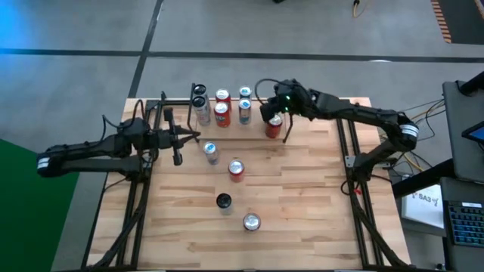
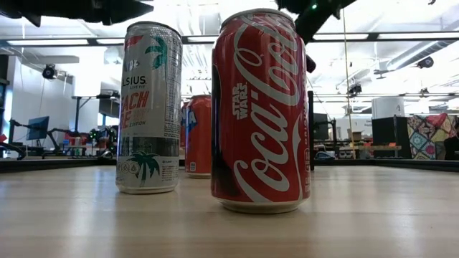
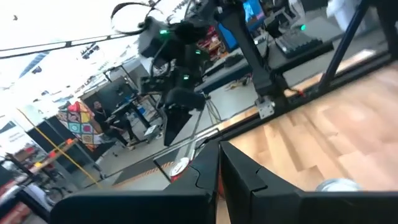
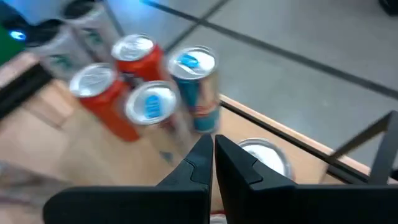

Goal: Place canned beverage on shelf
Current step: Put the top red soda can on the shelf aligned with the other red soda can

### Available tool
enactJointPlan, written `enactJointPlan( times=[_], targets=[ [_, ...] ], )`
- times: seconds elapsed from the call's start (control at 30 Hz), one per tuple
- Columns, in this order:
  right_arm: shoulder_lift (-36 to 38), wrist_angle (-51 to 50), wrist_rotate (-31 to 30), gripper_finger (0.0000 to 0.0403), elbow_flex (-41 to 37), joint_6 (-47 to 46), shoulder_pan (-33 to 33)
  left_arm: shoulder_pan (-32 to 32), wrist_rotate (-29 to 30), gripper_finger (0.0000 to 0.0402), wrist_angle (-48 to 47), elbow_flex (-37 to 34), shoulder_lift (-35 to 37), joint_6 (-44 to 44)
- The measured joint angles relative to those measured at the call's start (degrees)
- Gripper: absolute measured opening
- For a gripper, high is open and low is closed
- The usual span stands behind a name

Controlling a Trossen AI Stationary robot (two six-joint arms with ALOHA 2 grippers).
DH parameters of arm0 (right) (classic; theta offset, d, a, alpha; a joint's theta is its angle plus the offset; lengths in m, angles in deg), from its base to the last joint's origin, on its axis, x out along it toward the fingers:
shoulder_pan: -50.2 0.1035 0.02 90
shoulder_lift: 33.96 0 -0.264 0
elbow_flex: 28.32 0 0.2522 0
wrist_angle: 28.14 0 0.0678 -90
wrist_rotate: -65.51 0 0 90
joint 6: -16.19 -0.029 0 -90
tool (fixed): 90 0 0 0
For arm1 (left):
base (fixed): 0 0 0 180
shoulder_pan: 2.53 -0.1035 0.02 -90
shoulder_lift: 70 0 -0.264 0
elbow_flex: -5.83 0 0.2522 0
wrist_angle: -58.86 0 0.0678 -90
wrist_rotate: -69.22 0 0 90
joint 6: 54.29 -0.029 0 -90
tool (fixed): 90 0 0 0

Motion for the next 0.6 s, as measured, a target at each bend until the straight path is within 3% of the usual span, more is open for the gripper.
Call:
enactJointPlan(
  times=[0.3,0.6],
  targets=[
    [-8.64,-11.82,-0.36,0.0009,11.02,0.34,-0.81,-1.62,0.04,0.0,-1.05,-0.01,-0.28,-5.09],
    [-13.08,-17.26,-1.73,0.0009,13.83,-3.9,-1.45,-4.7,0.46,0.0,-1.22,-0.69,-1.18,-3.04]
  ],
)
